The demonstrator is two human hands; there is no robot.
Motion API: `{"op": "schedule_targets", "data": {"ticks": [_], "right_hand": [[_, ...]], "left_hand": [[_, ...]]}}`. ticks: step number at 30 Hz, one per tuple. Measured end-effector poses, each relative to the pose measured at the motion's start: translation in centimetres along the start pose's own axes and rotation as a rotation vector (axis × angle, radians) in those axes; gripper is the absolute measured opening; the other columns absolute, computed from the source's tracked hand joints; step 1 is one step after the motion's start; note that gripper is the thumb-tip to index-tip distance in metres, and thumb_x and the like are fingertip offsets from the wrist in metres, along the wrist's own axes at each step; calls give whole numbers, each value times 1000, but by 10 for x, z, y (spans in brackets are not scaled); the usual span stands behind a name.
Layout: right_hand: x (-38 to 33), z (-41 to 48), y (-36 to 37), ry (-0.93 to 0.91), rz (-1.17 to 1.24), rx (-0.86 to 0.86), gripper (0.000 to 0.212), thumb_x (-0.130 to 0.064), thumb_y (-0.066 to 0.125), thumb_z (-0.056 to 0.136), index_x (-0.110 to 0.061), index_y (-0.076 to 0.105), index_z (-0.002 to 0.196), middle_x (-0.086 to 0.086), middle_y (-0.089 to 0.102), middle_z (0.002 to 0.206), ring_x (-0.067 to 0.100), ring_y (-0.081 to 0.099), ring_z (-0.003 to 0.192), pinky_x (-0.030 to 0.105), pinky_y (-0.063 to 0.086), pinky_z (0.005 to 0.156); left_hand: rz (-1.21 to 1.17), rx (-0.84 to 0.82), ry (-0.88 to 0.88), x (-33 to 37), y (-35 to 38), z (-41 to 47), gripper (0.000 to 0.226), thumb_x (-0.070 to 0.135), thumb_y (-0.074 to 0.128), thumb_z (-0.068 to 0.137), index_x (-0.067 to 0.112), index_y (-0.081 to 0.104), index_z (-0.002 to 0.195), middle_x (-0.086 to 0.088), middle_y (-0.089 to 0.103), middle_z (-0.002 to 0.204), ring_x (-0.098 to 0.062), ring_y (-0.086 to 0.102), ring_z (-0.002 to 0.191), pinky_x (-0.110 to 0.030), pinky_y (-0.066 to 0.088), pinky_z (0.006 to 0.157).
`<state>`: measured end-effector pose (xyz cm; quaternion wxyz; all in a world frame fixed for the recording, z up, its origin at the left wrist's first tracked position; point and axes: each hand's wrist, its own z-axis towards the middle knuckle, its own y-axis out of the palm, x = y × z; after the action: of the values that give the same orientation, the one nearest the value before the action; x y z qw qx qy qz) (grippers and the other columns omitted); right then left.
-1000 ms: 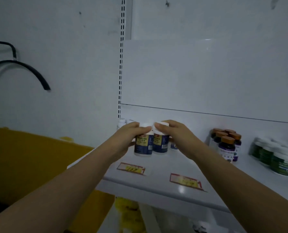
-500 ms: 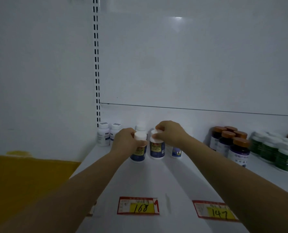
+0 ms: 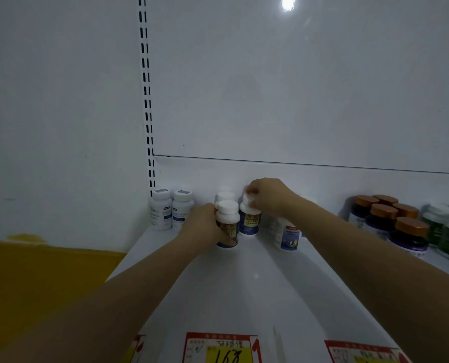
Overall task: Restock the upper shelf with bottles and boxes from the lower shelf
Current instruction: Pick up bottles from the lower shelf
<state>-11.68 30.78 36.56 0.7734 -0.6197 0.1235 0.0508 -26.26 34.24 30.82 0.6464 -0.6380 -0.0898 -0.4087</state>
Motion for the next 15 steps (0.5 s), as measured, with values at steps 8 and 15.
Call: {"op": "schedule_targets", "data": {"ticks": [8, 15], "right_hand": [[4, 15, 5, -47, 6, -13, 39, -15, 54, 92, -8, 55, 130, 9, 55, 133, 23, 48, 123, 25, 38, 96], [10, 22, 16, -61, 0, 40, 39, -7, 55, 89, -15, 58, 127, 11, 54, 118, 24, 44, 121, 19, 33, 82]], "left_hand": [[30, 26, -12, 1, 4, 5, 49, 21, 83, 66, 7, 60, 106, -9, 68, 110, -23, 63, 99, -25, 45, 74], [36, 0, -9, -1, 8, 5, 53, 22, 83, 66, 8, 58, 110, -6, 67, 109, -23, 63, 99, -26, 46, 75]]}}
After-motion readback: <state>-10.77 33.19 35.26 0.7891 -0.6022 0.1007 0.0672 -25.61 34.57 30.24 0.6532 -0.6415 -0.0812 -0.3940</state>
